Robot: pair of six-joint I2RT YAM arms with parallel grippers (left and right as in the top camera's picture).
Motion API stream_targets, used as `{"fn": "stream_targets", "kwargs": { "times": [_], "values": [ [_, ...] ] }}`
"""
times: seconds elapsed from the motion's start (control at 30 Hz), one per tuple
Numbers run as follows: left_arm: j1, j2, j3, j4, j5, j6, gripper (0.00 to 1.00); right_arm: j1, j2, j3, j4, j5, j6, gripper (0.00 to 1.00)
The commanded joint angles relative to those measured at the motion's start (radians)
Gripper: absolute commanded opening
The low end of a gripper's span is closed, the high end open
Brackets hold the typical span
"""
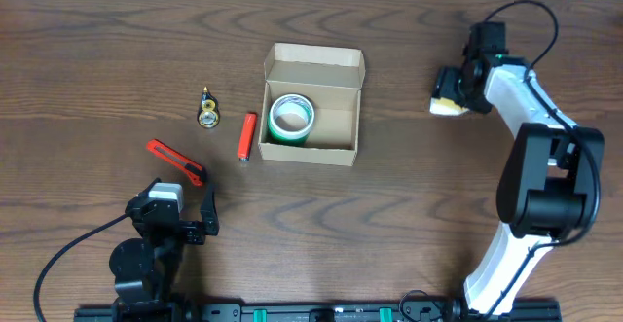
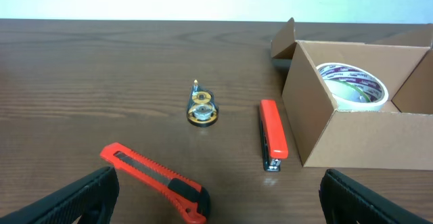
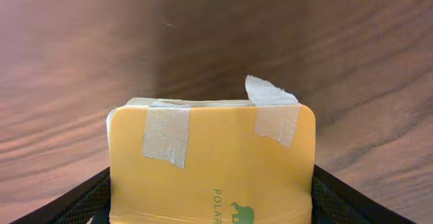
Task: Pack container
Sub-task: 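Carry the yellow notepad over the box and lower it inside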
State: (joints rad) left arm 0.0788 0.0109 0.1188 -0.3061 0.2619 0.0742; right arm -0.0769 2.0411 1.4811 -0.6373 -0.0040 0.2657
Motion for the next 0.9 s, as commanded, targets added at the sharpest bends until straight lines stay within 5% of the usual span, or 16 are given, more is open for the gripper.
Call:
{"fn": "stream_targets", "kwargs": {
  "times": [0.0,0.33,0.87],
  "values": [
    [0.006,-0.006,-0.023,-0.003,-0.003,-0.011,0.95,0.012,-0.142,0.081,-0.011,-0.123,-0.013,0.72],
    [0.006,-0.006,-0.023,-0.003,-0.003,-0.011,0.95,0.213,-0.373,0.099,-0.014,-0.166,-0.02,0.72],
    [0.006,-0.006,-0.023,-0.003,-0.003,-0.011,0.95,0.663,-0.308,0.096,0.033,-0.071,-0.004,0.73]
  ]
}}
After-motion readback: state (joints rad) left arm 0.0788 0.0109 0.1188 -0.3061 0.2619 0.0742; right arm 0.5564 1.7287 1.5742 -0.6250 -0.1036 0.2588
